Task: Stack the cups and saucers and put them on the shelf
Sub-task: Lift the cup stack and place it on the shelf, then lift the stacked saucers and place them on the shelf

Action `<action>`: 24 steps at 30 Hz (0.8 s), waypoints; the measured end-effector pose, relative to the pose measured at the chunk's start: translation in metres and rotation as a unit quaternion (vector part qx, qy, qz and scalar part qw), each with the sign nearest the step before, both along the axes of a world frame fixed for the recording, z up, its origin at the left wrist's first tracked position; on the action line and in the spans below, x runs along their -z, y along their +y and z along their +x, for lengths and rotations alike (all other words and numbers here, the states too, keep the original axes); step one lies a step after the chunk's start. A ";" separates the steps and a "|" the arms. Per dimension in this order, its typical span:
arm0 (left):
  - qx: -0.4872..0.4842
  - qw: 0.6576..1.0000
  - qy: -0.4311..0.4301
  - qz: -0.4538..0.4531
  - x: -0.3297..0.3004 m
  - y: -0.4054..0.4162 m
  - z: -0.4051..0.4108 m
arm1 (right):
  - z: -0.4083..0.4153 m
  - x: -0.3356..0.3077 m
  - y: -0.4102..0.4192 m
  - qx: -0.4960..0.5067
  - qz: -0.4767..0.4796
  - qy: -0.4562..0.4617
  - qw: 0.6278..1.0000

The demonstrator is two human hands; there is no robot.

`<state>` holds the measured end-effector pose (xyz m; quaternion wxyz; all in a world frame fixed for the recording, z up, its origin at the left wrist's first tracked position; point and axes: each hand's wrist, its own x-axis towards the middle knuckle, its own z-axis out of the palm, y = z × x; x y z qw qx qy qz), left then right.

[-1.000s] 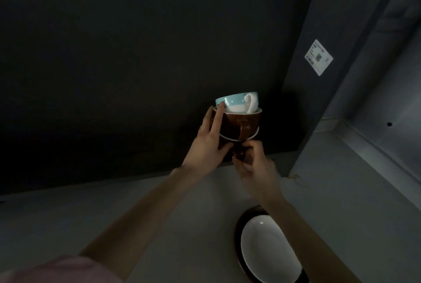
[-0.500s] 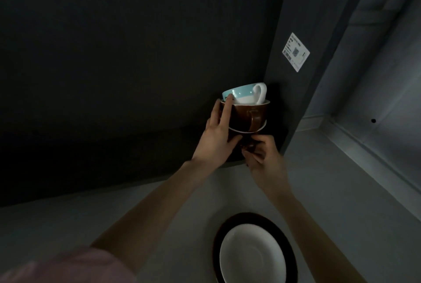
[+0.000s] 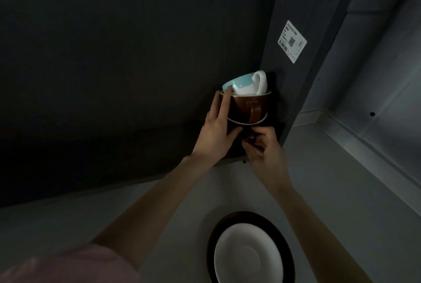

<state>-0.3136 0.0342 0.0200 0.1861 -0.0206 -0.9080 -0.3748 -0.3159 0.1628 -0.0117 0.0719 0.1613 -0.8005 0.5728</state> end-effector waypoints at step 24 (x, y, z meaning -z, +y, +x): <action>0.047 0.966 -0.235 -0.095 0.050 0.002 0.132 | 0.098 0.019 0.071 0.018 0.261 -0.095 0.961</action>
